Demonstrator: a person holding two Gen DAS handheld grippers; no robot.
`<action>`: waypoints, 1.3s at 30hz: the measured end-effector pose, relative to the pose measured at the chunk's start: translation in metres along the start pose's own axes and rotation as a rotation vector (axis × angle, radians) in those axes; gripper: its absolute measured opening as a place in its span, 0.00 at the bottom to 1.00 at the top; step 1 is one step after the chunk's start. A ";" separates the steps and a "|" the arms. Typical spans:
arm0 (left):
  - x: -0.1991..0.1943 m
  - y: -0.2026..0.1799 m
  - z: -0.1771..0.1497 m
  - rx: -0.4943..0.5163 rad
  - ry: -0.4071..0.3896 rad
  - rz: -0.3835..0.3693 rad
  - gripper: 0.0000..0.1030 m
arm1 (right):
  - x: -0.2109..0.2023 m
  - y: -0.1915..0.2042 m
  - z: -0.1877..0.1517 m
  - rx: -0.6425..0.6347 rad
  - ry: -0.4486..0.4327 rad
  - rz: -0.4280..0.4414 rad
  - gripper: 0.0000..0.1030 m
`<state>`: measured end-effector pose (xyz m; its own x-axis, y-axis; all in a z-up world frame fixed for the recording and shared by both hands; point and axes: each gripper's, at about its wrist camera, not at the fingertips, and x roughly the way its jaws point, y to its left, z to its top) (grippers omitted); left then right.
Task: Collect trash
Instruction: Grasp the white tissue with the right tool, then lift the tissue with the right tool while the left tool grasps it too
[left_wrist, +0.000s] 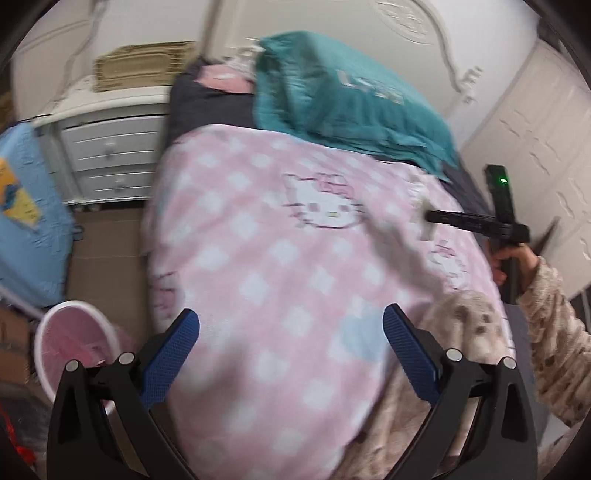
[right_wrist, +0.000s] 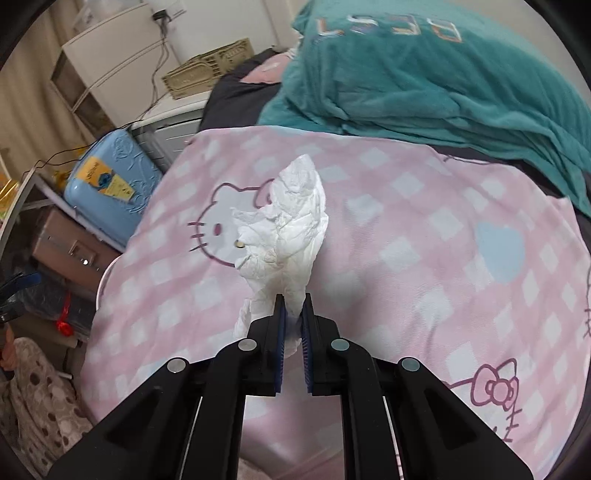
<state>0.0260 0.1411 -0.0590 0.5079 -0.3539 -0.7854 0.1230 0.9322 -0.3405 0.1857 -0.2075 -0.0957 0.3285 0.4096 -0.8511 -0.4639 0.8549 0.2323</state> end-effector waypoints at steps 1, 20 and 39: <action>0.006 -0.008 0.004 0.011 0.004 -0.036 0.95 | -0.002 0.002 -0.001 -0.003 -0.001 0.006 0.07; 0.120 -0.136 0.045 0.119 0.113 -0.398 0.73 | -0.034 0.005 -0.036 0.019 -0.016 0.276 0.07; 0.143 -0.168 0.044 0.159 0.180 -0.451 0.19 | -0.043 -0.008 -0.043 0.040 -0.017 0.368 0.07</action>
<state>0.1154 -0.0627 -0.0910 0.2213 -0.7181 -0.6598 0.4317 0.6788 -0.5940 0.1399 -0.2460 -0.0814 0.1599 0.6969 -0.6992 -0.5211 0.6611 0.5398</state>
